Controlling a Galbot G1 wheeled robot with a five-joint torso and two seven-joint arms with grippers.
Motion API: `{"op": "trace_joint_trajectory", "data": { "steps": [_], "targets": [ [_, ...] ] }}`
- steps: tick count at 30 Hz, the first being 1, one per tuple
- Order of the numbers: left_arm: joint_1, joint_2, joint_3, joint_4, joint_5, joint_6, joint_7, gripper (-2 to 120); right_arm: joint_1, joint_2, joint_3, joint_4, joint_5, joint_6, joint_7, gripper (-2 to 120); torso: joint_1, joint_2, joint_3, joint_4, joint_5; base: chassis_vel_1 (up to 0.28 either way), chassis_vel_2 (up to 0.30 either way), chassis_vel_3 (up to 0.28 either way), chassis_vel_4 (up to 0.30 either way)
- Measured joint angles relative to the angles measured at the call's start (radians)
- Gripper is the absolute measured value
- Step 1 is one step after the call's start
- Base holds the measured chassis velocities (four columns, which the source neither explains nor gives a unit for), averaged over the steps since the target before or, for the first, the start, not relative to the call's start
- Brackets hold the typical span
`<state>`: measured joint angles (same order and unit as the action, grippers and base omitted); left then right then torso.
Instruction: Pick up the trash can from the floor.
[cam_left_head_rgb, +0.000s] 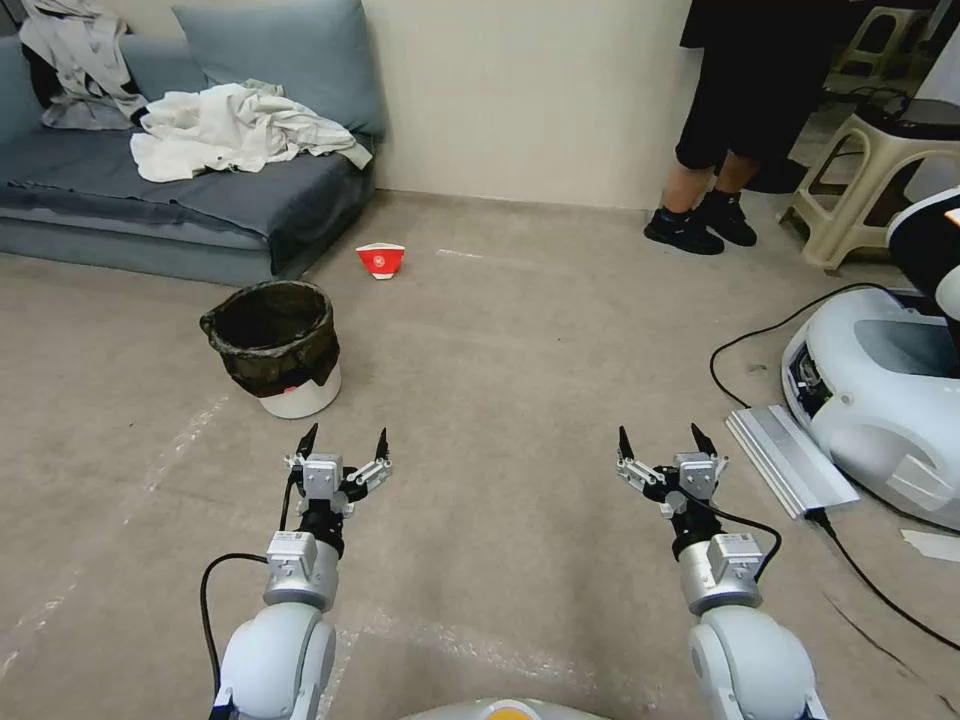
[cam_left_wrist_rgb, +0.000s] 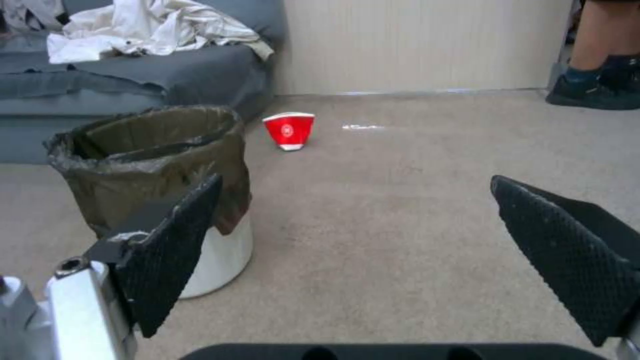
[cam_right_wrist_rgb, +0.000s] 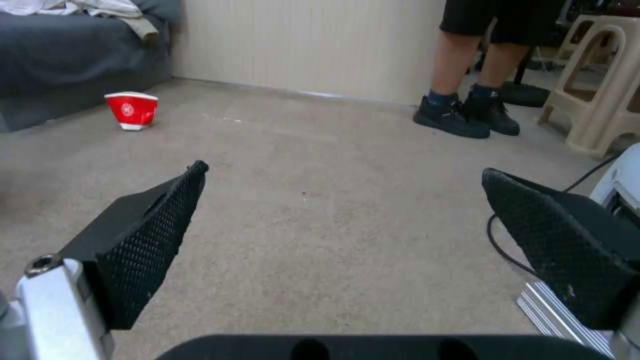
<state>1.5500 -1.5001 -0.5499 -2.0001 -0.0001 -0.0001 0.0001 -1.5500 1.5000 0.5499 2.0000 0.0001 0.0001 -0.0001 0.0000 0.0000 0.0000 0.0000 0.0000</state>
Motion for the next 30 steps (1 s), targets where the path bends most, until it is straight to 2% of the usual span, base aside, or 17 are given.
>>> {"op": "trace_joint_trajectory", "data": {
  "steps": [16,19,21,24,25,27,28,29,30],
  "targets": [
    [0.009,-0.001,-0.004,-0.011,-0.008,0.002,0.0,100,-0.007,0.001,0.002,0.008,0.003,-0.003,0.0,100,0.0,0.0,0.0,0.0,-0.0001,0.0,0.0,0.0,0.0],
    [0.033,-0.004,-0.018,-0.052,-0.032,0.012,0.003,100,-0.029,0.005,0.011,0.046,0.014,-0.013,-0.003,100,0.0,0.0,0.0,-0.0001,0.0,0.0,0.0,0.0,0.0],
    [0.089,-0.012,-0.05,-0.137,-0.086,0.037,0.013,100,-0.081,0.013,0.032,0.128,0.039,-0.038,-0.01,100,0.0,0.0,0.0,0.0,-0.0001,0.0,0.0,0.0,0.0],
    [0.114,-0.016,-0.064,-0.175,-0.111,0.048,0.018,100,-0.106,0.018,0.042,0.169,0.052,-0.051,-0.014,100,0.0,0.0,0.0,0.0,0.0001,0.0,0.0,0.0,0.0],
    [0.159,-0.022,-0.089,-0.245,-0.155,0.068,0.027,100,-0.146,0.025,0.057,0.233,0.072,-0.07,-0.019,100,0.0,0.0,0.0,0.0,0.0,0.0,0.0,0.0,0.0],
    [0.191,-0.027,-0.107,-0.294,-0.186,0.083,0.033,100,-0.178,0.03,0.07,0.284,0.088,-0.086,-0.024,100,0.0,0.0,0.0,0.0,0.0,0.0,0.0,0.0,0.0],
    [0.191,-0.027,-0.107,-0.294,-0.186,0.083,0.033,100,-0.178,0.03,0.07,0.284,0.088,-0.086,-0.024,100,0.0,0.0,0.0,0.0,0.0,0.0,0.0,0.0,0.0],
    [0.216,-0.031,-0.121,-0.332,-0.211,0.094,0.038,100,-0.198,0.034,0.078,0.317,0.098,-0.096,-0.027,100,0.0,0.0,0.0,0.0,0.0001,0.0,0.0,0.0,0.0],
    [0.255,-0.025,-0.143,-0.359,-0.246,0.066,0.045,100,-0.234,0.039,0.092,0.373,0.119,-0.106,-0.034,100,0.0,0.0,0.0,-0.0001,0.0007,0.0,0.0,0.0,0.0]
  ]
}}
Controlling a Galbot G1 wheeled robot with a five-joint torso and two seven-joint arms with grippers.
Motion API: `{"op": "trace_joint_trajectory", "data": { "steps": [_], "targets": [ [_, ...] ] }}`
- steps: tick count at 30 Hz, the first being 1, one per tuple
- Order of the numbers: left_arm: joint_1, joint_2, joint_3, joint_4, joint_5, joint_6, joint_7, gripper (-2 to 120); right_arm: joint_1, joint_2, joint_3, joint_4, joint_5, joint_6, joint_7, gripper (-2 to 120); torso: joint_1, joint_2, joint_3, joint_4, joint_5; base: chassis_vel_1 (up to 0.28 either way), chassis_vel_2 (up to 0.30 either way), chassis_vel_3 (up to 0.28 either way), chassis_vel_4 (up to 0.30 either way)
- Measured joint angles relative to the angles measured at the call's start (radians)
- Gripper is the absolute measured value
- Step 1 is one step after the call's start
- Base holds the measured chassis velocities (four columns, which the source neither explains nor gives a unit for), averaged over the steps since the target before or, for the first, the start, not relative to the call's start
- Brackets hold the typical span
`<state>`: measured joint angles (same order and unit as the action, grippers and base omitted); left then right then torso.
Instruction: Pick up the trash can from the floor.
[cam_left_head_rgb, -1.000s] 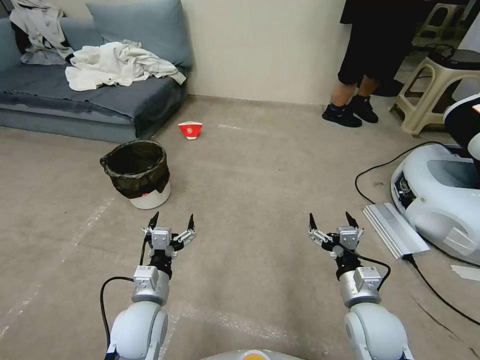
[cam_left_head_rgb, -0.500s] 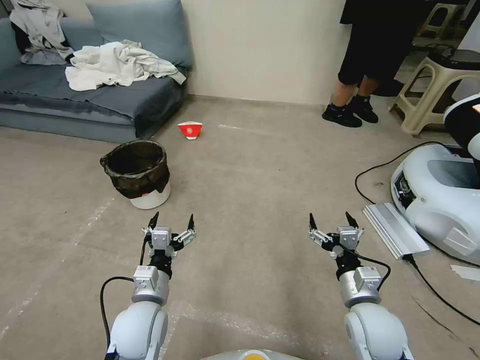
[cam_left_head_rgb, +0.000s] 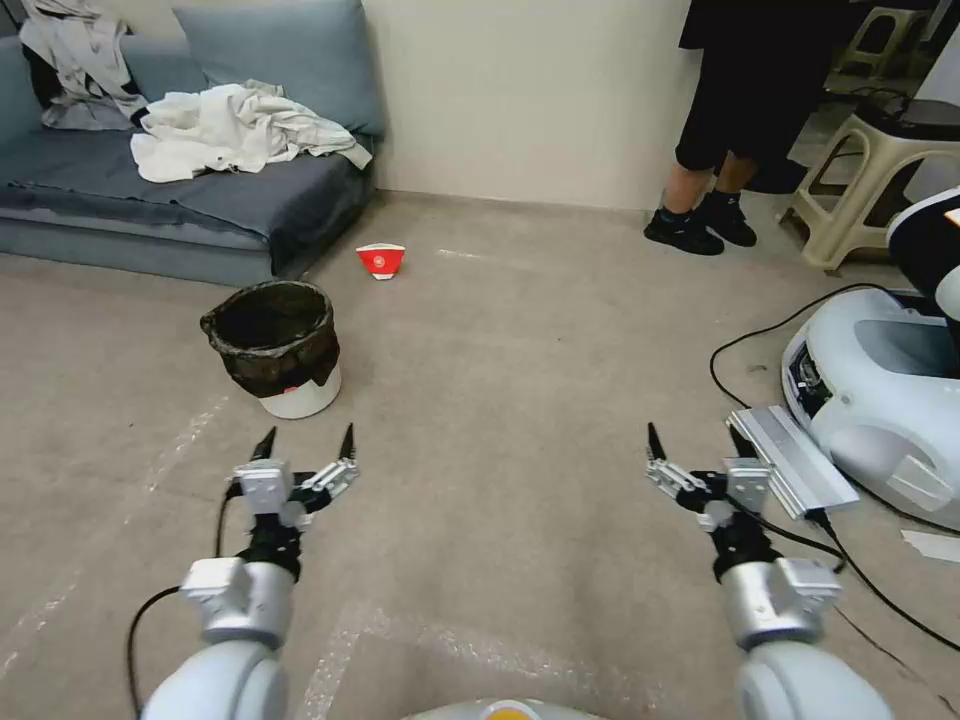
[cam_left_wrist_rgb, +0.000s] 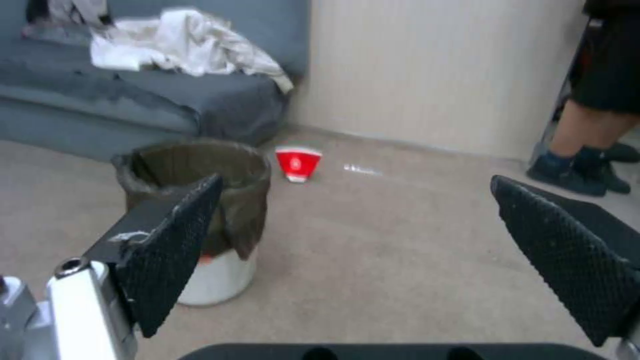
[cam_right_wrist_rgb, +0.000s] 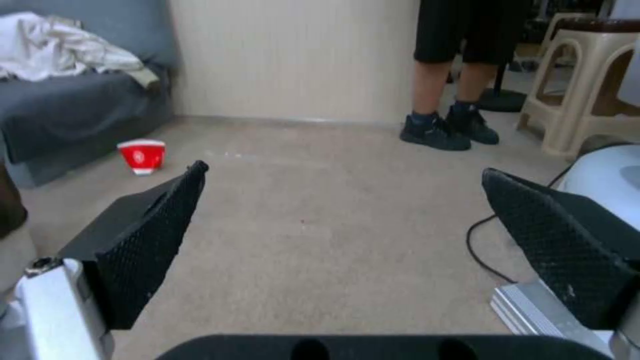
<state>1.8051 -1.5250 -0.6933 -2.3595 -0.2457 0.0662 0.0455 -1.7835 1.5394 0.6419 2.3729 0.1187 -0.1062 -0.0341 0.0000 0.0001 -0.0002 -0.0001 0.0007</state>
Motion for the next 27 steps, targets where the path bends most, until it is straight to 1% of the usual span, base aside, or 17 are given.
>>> {"op": "trace_joint_trajectory", "data": {
  "steps": [1,2,3,4,5,9,11,16,27],
  "targets": [
    [0.012,0.005,-0.007,0.003,-0.009,-0.015,0.0,100,-0.01,0.0,0.003,0.009,0.014,0.017,-0.009,100,0.0,0.0,0.0,0.0001,-0.0003,0.0,0.0,0.0,0.0],
    [0.018,0.008,-0.008,0.008,-0.015,-0.03,0.002,100,-0.025,0.0,0.007,0.015,0.037,0.047,-0.024,100,0.0,0.0,0.0,0.0007,-0.0015,0.0,0.0,0.0,0.0],
    [0.018,0.008,-0.008,0.008,-0.015,-0.03,0.002,100,-0.025,0.0,0.007,0.015,0.037,0.047,-0.024,100,0.0,0.0,0.0,0.0007,-0.0015,0.0,0.0,0.0,0.0],
    [0.023,0.011,-0.011,0.015,-0.02,-0.047,0.003,100,-0.04,0.0,0.013,0.024,0.061,0.081,-0.04,100,0.0,0.0,0.0,-0.0004,-0.0008,0.0,0.0,0.0,0.0],
    [0.024,0.012,-0.011,0.019,-0.021,-0.053,0.003,100,-0.043,0.0,0.014,0.025,0.07,0.095,-0.046,100,0.0,0.0,0.0,-0.0002,-0.0009,0.0,0.0,0.0,0.0],
    [0.024,0.012,-0.011,0.021,-0.021,-0.055,0.004,100,-0.044,-0.001,0.014,0.025,0.071,0.097,-0.047,100,0.0,0.0,0.0,-0.0001,-0.0009,0.0,0.0,0.0,0.0],
    [0.026,0.013,-0.011,0.033,-0.021,-0.065,0.006,100,-0.048,-0.01,0.016,0.016,0.091,0.129,-0.057,100,0.0,0.0,0.0,0.0001,-0.0008,0.0,0.0,0.0,0.0],
    [0.027,0.015,-0.012,0.041,-0.02,-0.07,0.007,100,-0.042,-0.018,0.018,-0.001,0.102,0.15,-0.057,100,0.0,0.0,0.0,0.0001,-0.0006,0.0,0.0,0.0,0.0],
    [0.027,0.015,-0.021,0.043,-0.007,-0.08,0.007,100,-0.027,-0.026,0.011,-0.03,0.12,0.176,-0.057,100,0.0,0.0,0.0,0.0,-0.0007,0.01,0.008,0.009,0.012]
  ]
}}
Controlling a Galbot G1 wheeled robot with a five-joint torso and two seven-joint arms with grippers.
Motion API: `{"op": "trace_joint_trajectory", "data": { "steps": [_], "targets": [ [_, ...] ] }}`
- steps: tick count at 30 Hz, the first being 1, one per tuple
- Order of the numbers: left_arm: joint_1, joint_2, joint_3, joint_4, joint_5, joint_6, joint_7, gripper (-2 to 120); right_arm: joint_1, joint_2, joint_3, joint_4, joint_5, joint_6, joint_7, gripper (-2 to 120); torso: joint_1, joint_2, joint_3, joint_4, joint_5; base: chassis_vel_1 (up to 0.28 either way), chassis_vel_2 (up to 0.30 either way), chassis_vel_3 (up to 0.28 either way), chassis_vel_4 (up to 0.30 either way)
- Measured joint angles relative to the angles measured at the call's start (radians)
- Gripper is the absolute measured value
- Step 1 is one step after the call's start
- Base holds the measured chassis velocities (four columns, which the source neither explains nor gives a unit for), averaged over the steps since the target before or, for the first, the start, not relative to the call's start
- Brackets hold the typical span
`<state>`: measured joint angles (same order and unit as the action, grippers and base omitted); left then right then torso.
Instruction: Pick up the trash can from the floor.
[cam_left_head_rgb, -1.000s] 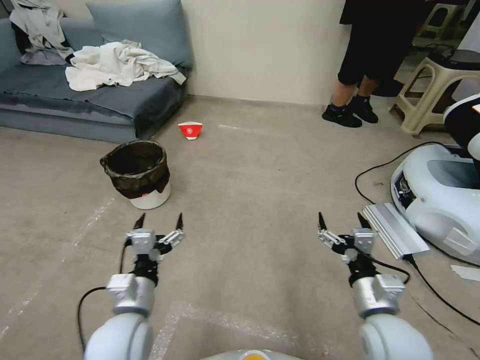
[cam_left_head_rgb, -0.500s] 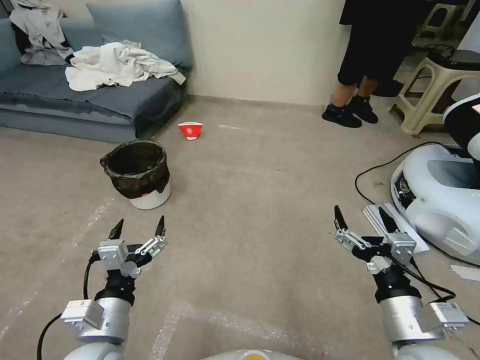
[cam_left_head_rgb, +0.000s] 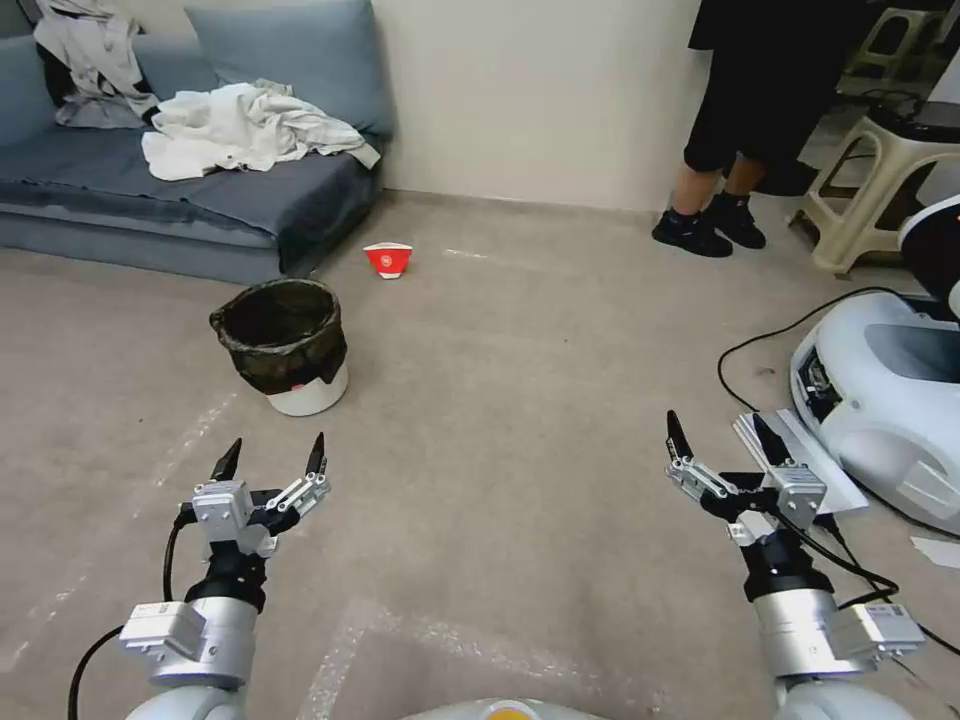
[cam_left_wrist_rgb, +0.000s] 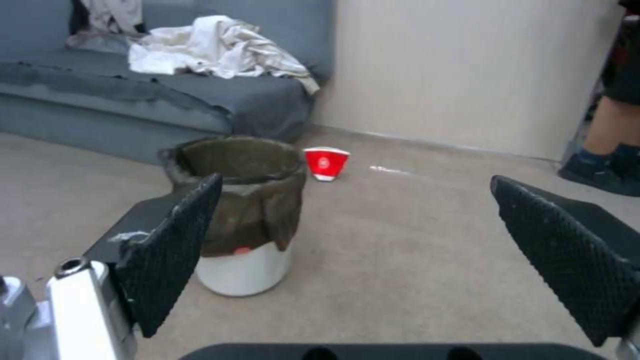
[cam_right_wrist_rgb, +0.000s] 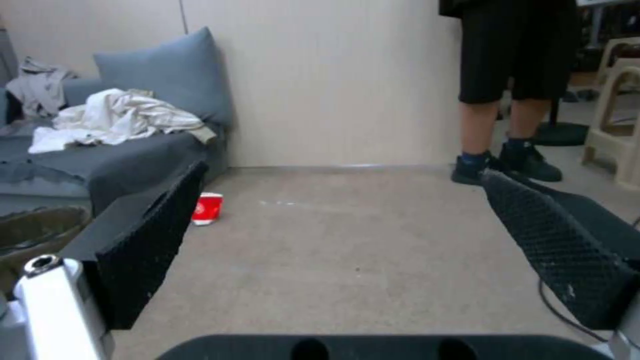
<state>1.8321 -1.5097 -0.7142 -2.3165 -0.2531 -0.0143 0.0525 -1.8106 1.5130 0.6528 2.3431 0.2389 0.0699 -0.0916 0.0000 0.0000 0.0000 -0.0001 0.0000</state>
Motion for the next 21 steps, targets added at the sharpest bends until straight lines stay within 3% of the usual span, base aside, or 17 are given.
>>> {"op": "trace_joint_trajectory", "data": {
  "steps": [21],
  "targets": [
    [0.006,-0.023,0.003,0.016,0.044,-0.023,-0.002,100,0.015,-0.01,-0.001,-0.028,0.015,0.01,-0.013,100,0.0,0.0,0.0,0.0001,0.0,0.061,0.064,0.054,0.062]
  ]
}}
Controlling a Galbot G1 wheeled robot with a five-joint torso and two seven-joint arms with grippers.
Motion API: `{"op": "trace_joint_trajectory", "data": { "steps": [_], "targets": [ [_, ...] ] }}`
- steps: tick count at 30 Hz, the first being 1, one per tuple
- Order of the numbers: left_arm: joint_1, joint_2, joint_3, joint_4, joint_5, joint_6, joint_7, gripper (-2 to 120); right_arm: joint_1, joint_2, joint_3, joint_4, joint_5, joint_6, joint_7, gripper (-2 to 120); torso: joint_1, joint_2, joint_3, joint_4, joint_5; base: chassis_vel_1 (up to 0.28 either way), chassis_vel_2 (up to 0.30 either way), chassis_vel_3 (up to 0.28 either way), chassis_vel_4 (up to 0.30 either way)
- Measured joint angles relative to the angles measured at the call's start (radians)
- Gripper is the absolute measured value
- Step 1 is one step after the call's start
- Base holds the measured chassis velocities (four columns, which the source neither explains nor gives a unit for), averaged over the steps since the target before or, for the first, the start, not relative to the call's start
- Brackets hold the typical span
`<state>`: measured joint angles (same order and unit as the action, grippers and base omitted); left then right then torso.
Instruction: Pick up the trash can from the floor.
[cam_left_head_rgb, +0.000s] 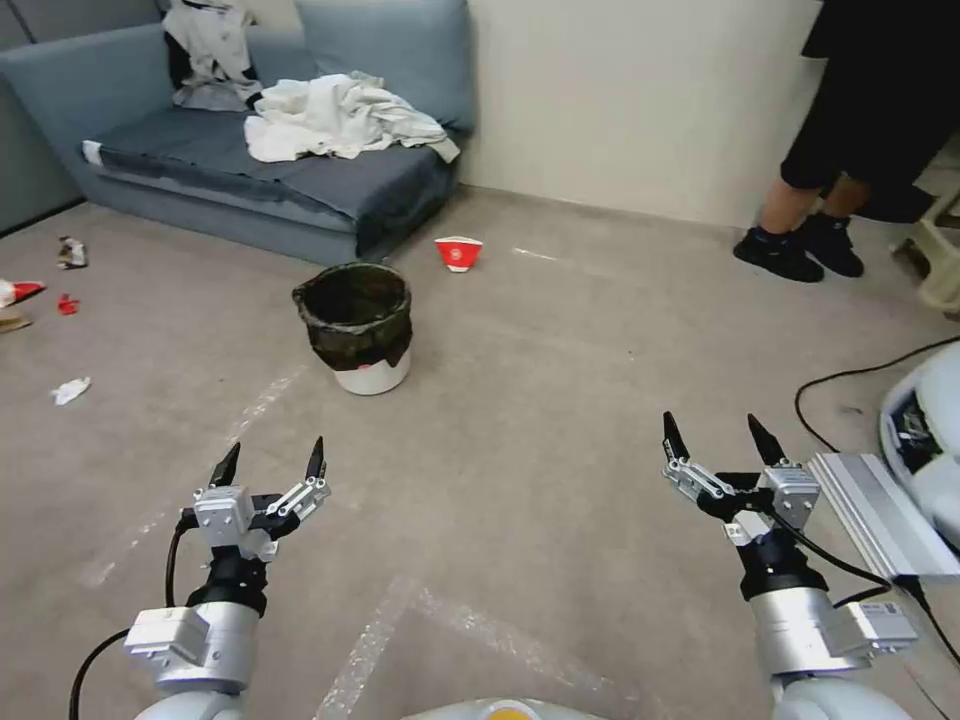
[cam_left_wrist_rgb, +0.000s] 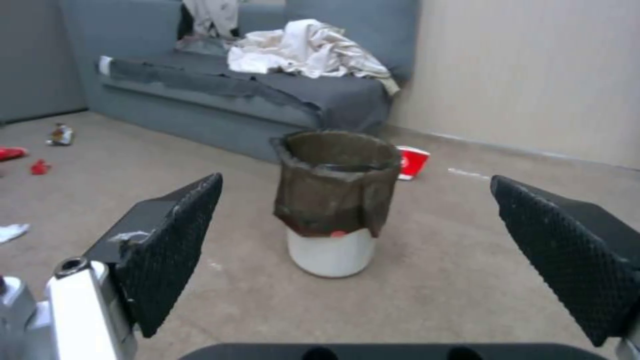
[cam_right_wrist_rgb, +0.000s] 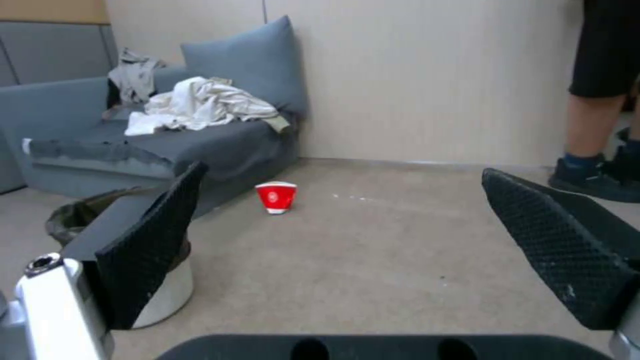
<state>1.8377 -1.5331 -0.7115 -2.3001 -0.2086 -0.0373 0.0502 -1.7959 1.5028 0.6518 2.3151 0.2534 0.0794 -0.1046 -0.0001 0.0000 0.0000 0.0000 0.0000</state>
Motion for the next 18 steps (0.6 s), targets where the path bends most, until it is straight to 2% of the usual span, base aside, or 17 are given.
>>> {"op": "trace_joint_trajectory", "data": {
  "steps": [11,18],
  "targets": [
    [-0.003,-0.01,0.002,0.003,0.011,0.0,-0.001,100,0.008,-0.009,0.001,-0.009,0.007,0.001,-0.002,100,0.0,0.0,0.0,0.0,0.0,0.046,0.043,0.053,0.036],
    [-0.003,-0.015,0.002,0.004,0.015,0.0,-0.001,100,0.011,-0.013,0.003,-0.015,0.015,0.006,-0.004,100,0.0,0.0,0.0,-0.0001,0.0,0.0,0.0,0.0,0.0]
  ]
}}
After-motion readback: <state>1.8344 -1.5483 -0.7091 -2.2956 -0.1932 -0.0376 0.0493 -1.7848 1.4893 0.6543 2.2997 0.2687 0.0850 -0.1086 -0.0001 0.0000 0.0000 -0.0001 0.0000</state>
